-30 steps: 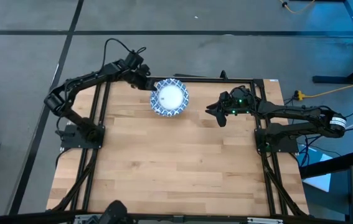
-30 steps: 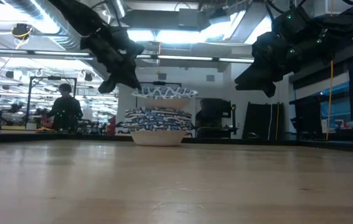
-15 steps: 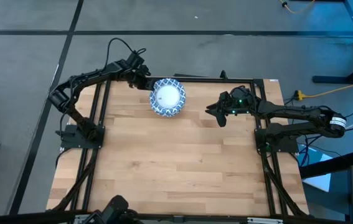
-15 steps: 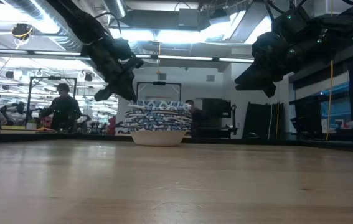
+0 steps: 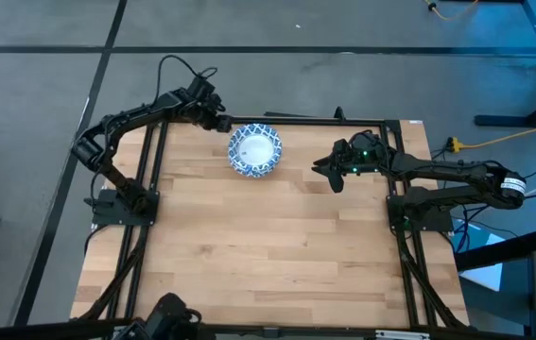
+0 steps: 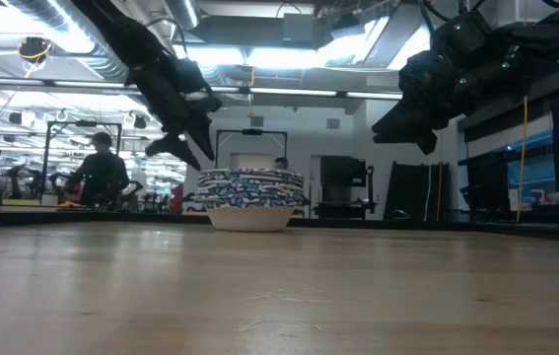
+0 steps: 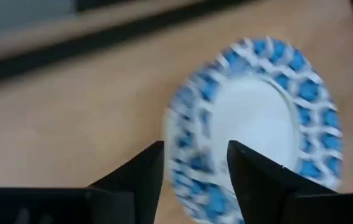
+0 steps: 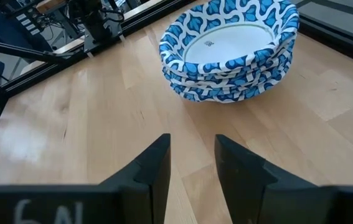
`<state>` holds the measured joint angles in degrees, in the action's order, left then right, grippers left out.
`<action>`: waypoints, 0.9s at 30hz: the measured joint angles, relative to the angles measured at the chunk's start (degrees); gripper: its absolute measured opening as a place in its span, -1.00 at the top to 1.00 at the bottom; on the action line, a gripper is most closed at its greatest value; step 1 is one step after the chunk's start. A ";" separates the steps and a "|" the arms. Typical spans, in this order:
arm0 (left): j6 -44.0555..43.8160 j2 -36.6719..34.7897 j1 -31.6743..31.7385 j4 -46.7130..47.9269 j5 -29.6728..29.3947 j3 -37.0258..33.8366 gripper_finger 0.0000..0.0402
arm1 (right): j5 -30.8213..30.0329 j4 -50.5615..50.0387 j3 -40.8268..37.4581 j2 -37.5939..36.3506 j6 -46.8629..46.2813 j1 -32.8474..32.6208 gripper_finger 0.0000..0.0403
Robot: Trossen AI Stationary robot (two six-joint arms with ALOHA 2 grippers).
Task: Nest bowls inside each other
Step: Return to Home Position
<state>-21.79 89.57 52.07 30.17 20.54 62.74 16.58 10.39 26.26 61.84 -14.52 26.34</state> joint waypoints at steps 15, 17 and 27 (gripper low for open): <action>11.94 -26.00 -9.06 -15.74 -15.24 -4.98 0.15 | -2.83 -0.89 0.00 -11.48 5.51 0.93 0.38; 13.12 -30.84 -11.91 -19.36 -16.70 -9.17 0.15 | -4.56 -2.21 -0.28 -14.05 6.39 0.93 0.38; 15.46 -50.08 -24.24 -27.47 -26.31 -28.81 0.15 | -7.06 4.59 -12.76 -27.02 2.81 0.71 0.38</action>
<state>-6.33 39.49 27.84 2.70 -5.77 33.93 9.52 14.99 13.51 34.82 -11.71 27.05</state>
